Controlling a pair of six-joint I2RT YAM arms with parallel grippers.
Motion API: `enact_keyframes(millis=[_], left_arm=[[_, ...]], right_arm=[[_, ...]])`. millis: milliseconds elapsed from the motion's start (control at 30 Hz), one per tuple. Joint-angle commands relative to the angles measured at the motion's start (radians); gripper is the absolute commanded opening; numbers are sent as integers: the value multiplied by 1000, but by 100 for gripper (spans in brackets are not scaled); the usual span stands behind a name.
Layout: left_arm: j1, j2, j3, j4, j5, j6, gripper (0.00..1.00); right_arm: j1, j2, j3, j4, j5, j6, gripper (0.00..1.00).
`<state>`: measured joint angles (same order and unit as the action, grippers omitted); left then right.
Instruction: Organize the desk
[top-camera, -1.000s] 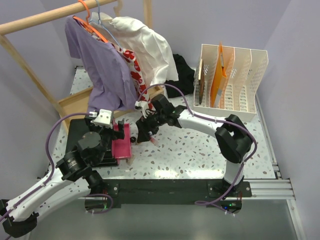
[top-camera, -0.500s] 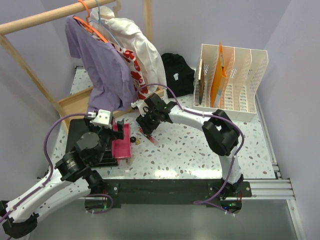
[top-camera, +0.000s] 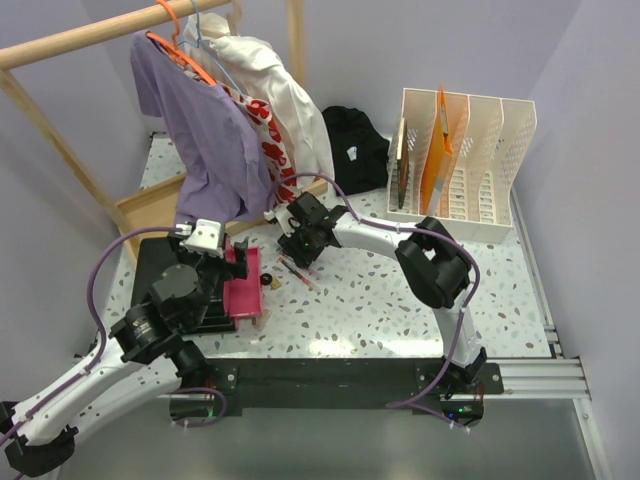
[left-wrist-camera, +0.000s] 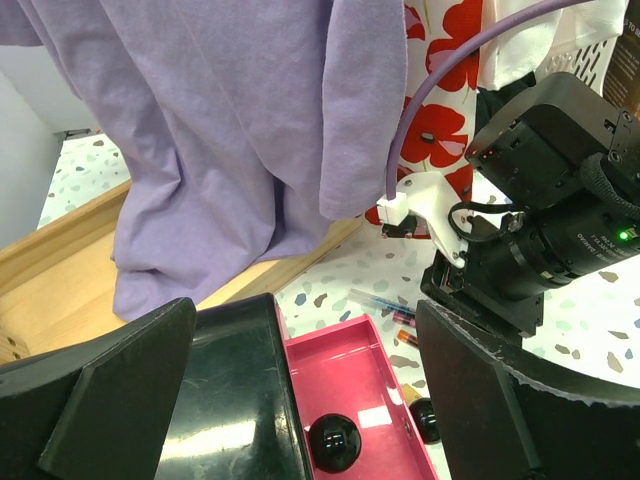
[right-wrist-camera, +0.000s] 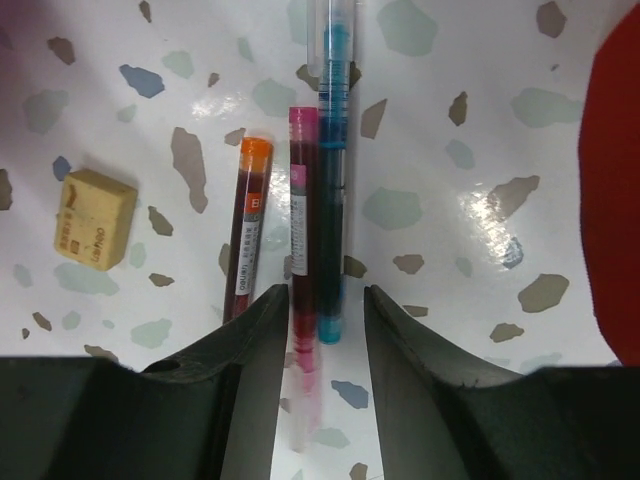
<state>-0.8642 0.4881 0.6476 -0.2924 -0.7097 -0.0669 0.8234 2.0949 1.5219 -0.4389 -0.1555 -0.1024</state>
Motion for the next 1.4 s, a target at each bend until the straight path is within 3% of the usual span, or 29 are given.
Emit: enact_keyframes(millis=[0, 700, 767, 1033, 1233, 1367], left_arm=[[7, -11, 3, 44, 6, 9, 96], [7, -19, 1, 44, 10, 4, 96], [7, -22, 1, 45, 10, 4, 96], [7, -22, 1, 42, 9, 1, 96], [7, -19, 0, 47, 24, -8, 97], [7, -17, 0, 64, 81, -31, 97]], right_arm=[[-1, 7, 29, 2, 92, -22, 37], [-21, -105, -134, -50, 132, -95, 40], [-21, -111, -153, -47, 135, -103, 37], [-21, -142, -180, -66, 111, -157, 5], [-26, -236, -229, -147, 44, -275, 0], [-47, -328, -281, -230, -88, -367, 0]])
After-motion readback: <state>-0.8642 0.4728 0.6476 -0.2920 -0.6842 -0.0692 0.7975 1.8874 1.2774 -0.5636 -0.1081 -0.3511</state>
